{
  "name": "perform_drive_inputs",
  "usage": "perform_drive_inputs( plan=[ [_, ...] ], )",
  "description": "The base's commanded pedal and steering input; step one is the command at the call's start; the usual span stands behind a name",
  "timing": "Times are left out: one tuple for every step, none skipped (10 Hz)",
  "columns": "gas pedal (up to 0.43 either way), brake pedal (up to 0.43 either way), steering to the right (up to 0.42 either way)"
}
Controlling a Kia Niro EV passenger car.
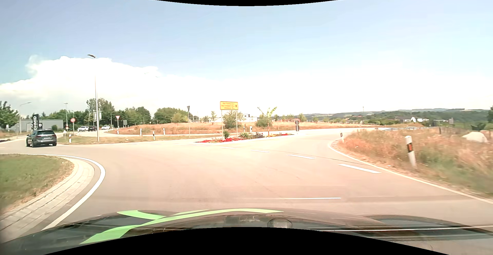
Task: Follow the waypoints while adhering to traffic rules and regulations
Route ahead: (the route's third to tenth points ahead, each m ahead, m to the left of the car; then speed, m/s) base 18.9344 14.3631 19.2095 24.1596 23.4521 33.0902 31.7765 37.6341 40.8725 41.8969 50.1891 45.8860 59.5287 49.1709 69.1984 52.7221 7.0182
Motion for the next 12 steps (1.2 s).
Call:
perform_drive_inputs(
  plan=[
    [0.087, 0.000, -0.268],
    [0.087, 0.000, -0.267],
    [0.098, 0.000, -0.266],
    [0.110, 0.000, -0.265],
    [0.110, 0.000, -0.266],
    [0.118, 0.000, -0.265],
    [0.118, 0.000, -0.265],
    [0.138, 0.000, -0.265],
    [0.138, 0.000, -0.265],
    [0.138, 0.000, -0.265],
    [0.138, 0.000, -0.264],
    [0.150, 0.000, -0.259]
  ],
)
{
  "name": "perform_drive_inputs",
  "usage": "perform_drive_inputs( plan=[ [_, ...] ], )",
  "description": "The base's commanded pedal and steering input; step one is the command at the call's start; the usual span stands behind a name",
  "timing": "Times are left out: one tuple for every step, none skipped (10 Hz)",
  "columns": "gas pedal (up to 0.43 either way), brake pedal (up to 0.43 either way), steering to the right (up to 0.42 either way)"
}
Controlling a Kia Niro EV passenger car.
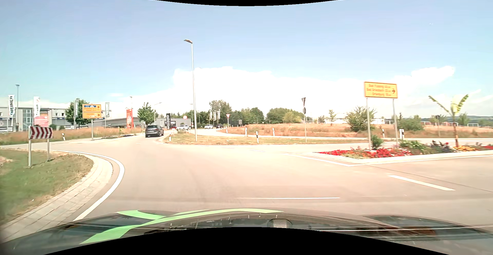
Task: Follow the waypoints while adhering to traffic rules and regulations
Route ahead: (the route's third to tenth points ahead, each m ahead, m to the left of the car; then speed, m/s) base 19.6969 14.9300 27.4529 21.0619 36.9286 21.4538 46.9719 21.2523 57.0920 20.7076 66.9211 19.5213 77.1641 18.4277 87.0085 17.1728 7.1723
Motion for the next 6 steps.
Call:
perform_drive_inputs(
  plan=[
    [0.157, 0.000, -0.253],
    [0.157, 0.000, -0.248],
    [0.169, 0.000, -0.247],
    [0.177, 0.000, -0.247],
    [0.177, 0.000, -0.246],
    [0.189, 0.000, -0.237]
  ],
)
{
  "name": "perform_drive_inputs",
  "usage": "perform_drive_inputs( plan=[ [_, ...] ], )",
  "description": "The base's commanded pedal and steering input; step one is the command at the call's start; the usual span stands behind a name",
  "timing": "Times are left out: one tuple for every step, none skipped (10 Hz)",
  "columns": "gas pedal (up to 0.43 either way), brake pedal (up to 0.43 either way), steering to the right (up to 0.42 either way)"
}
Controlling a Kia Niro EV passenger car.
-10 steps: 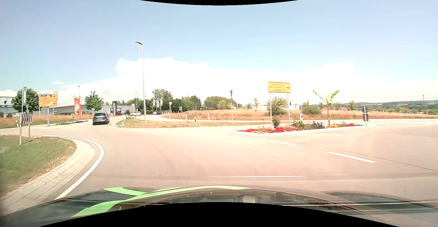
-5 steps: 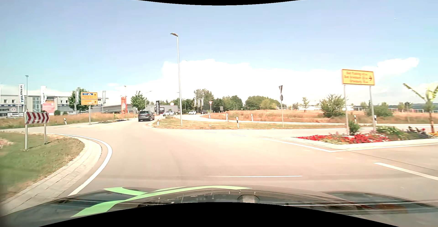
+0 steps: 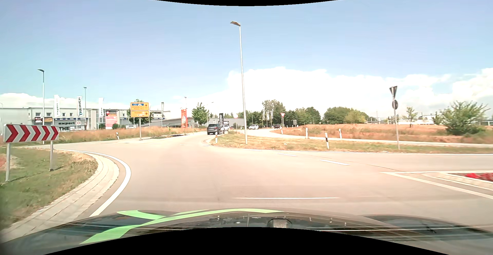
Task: Follow the waypoints while adhering to traffic rules and regulations
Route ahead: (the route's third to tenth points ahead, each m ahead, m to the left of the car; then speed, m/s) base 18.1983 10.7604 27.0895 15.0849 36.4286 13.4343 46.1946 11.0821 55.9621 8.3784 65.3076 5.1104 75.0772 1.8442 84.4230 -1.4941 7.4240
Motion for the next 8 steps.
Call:
perform_drive_inputs(
  plan=[
    [0.197, 0.000, -0.223],
    [0.197, 0.000, -0.209],
    [0.209, 0.000, -0.201],
    [0.220, 0.000, -0.193],
    [0.240, 0.000, -0.186],
    [0.240, 0.000, -0.181],
    [0.240, 0.000, -0.173],
    [0.240, 0.000, -0.155]
  ],
)
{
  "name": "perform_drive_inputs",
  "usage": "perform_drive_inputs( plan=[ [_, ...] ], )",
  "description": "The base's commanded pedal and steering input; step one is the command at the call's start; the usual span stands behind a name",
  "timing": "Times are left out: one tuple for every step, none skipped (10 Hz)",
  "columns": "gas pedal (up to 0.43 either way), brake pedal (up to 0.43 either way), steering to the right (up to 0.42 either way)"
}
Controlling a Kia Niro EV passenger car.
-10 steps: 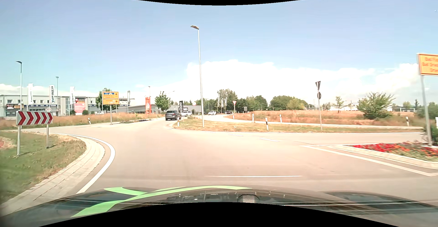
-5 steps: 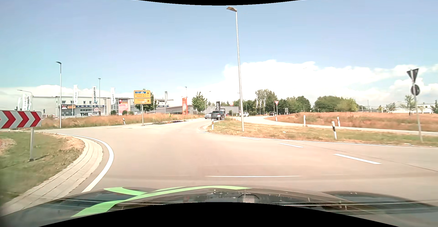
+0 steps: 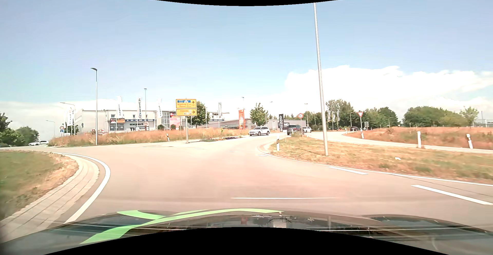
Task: Follow the waypoints while adhering to traffic rules and regulations
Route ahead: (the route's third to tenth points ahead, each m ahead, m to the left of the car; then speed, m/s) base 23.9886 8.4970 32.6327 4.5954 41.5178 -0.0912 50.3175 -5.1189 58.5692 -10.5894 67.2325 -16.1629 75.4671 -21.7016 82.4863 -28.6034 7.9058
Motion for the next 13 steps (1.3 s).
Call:
perform_drive_inputs(
  plan=[
    [0.240, 0.000, -0.143],
    [0.240, 0.000, -0.124],
    [0.240, 0.000, -0.106],
    [0.240, 0.000, -0.094],
    [0.240, 0.000, -0.077],
    [0.240, 0.000, -0.057],
    [0.240, 0.000, -0.043],
    [0.240, 0.000, -0.024],
    [0.240, 0.000, -0.011],
    [0.240, 0.000, 0.001],
    [0.240, 0.000, 0.019],
    [0.240, 0.000, 0.031],
    [0.240, 0.000, 0.045]
  ],
)
